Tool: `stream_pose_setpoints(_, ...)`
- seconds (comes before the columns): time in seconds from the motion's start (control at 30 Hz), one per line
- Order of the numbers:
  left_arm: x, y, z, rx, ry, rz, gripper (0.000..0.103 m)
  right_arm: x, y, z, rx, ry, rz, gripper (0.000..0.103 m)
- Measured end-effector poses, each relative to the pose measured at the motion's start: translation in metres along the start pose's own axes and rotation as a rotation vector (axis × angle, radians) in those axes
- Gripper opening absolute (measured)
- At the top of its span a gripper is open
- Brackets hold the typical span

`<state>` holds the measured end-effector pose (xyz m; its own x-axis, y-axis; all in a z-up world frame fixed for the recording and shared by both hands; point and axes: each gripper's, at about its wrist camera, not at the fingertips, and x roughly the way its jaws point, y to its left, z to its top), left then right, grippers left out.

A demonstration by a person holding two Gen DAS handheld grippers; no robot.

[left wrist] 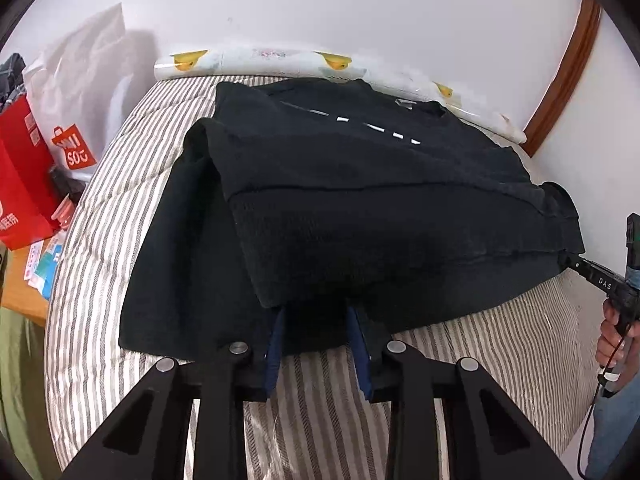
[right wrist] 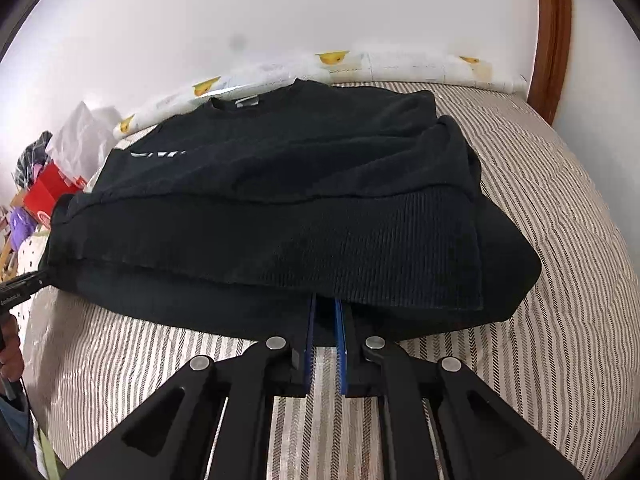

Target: Fold small clothes

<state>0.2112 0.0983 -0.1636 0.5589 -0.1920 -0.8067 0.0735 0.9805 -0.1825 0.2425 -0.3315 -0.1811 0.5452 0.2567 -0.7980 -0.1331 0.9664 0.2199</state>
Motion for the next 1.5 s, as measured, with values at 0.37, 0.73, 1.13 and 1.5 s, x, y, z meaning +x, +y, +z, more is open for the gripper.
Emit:
stream_pose_setpoints(0.37, 0.008, 0.008, 0.041, -0.016, -0.055, 0.002, 0.028, 0.022, -0.001, 0.045, 0.044, -0.028, -0.019, 0.008)
stream_pose_setpoints(0.73, 0.048, 0.017, 0.094, -0.068, -0.088, -0.024, 0.028, 0.074, -0.025, 0.118, 0.169, -0.028, 0.021, 0.008)
stream_pose_setpoints(1.13, 0.059, 0.037, 0.14, -0.096, -0.13, 0.062, 0.044, 0.09, -0.049, 0.154, 0.141, -0.049, -0.09, 0.015)
stream_pose_setpoints(1.5, 0.098, 0.033, 0.172, 0.026, -0.044, 0.142, 0.047, 0.126, -0.044, 0.185, 0.037, -0.013, -0.117, 0.043)
